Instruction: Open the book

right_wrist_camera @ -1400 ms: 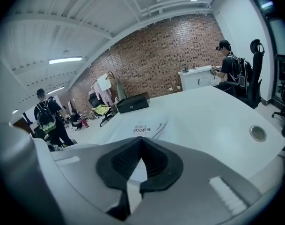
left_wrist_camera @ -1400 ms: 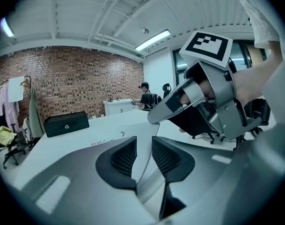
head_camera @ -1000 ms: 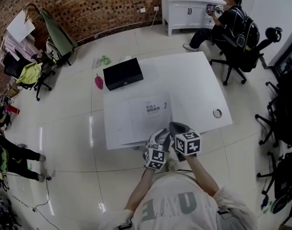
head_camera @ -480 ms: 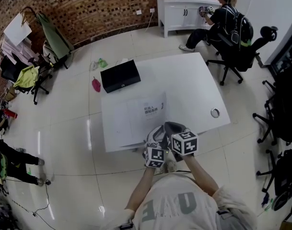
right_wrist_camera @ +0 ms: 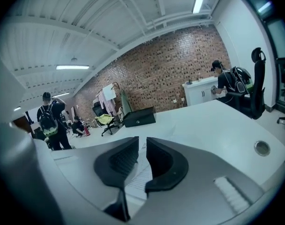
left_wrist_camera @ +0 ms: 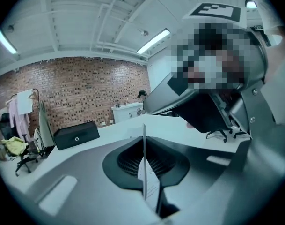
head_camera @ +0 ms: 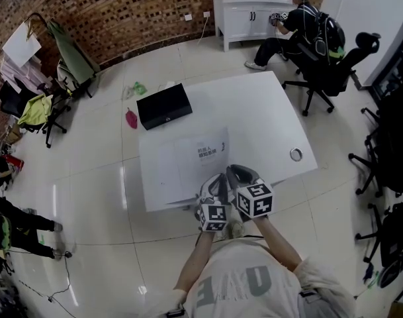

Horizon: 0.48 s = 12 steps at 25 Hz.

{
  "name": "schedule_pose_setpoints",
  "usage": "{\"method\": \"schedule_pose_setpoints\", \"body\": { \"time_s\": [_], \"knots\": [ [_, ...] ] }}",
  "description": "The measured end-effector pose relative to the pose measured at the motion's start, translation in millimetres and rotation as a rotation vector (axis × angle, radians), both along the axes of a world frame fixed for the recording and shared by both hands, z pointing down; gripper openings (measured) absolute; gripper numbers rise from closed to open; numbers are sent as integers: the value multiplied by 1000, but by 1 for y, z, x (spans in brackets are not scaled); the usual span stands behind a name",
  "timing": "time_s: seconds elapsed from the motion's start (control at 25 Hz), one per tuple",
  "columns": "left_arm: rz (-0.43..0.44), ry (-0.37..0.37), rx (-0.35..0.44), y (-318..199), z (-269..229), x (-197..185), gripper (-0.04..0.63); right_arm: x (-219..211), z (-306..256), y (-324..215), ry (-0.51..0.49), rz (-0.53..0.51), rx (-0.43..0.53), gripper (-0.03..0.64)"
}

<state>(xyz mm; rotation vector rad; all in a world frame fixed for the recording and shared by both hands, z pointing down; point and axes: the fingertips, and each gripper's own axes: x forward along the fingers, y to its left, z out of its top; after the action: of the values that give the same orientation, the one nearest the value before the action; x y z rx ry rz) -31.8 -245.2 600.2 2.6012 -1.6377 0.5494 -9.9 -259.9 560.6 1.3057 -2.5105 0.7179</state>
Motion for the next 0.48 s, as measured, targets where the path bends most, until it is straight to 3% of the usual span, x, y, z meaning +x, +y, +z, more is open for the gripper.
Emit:
{"method": "schedule_pose_setpoints", "body": {
  "time_s": [0.2, 0.48],
  "knots": [
    [-72, 64, 40, -2, -15, -21, 26, 16, 15, 0, -13, 32, -22, 92],
    [-251, 113, 83, 9, -31, -85, 28, 27, 113, 19, 175, 19, -196, 75]
  ]
}}
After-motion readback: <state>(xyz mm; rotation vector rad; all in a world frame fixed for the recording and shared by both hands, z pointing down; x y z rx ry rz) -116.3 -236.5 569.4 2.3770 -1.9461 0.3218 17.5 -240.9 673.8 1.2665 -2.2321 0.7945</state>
